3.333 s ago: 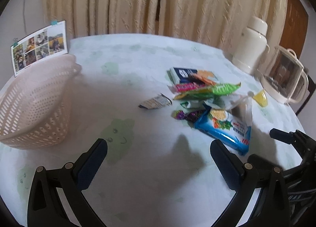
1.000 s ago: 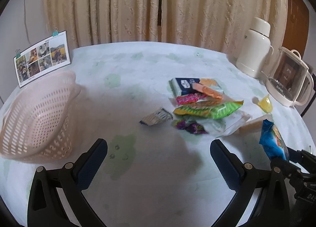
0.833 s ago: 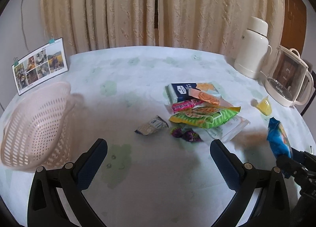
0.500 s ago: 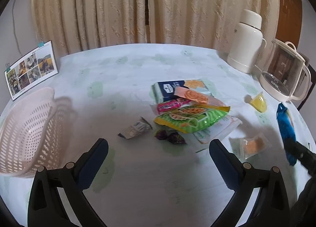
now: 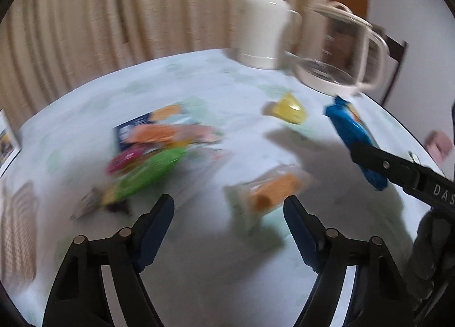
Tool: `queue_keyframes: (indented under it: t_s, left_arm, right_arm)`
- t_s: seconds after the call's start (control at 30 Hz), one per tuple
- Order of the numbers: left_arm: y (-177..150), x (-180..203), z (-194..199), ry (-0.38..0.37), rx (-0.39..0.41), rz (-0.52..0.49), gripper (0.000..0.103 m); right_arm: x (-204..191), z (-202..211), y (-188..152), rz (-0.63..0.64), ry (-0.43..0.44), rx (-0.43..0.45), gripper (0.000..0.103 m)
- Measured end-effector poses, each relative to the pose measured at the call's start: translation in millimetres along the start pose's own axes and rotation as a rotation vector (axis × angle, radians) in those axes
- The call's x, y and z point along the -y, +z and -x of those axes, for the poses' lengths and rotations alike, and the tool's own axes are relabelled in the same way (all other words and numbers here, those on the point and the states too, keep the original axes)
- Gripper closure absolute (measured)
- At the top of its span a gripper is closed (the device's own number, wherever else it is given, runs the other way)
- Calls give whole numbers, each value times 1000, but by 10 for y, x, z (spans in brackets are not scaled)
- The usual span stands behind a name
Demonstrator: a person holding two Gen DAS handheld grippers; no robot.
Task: Organize snacks
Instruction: 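Grasp the wrapped orange cake bar with the left gripper while the right holds the packet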
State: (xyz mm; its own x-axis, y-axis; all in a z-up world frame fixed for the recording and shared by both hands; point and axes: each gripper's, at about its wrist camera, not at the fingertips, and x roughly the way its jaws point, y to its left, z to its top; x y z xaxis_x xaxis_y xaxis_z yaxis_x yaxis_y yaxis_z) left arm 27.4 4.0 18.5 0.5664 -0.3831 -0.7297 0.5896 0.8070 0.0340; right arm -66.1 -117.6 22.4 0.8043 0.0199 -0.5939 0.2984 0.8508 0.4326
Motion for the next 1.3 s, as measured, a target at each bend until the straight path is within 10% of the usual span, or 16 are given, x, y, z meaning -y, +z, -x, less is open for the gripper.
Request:
queue_keyframes:
  t_s: [0.7,1.3]
  left_arm:
    - [8,387,-303,-250,-160,-176,41]
    - [150,412,-410,-183,-128,-140,59]
  right_arm:
    - [11,-5,13,-10,-3,-1,48]
    - [6,-20,11,1,-21,-4,48]
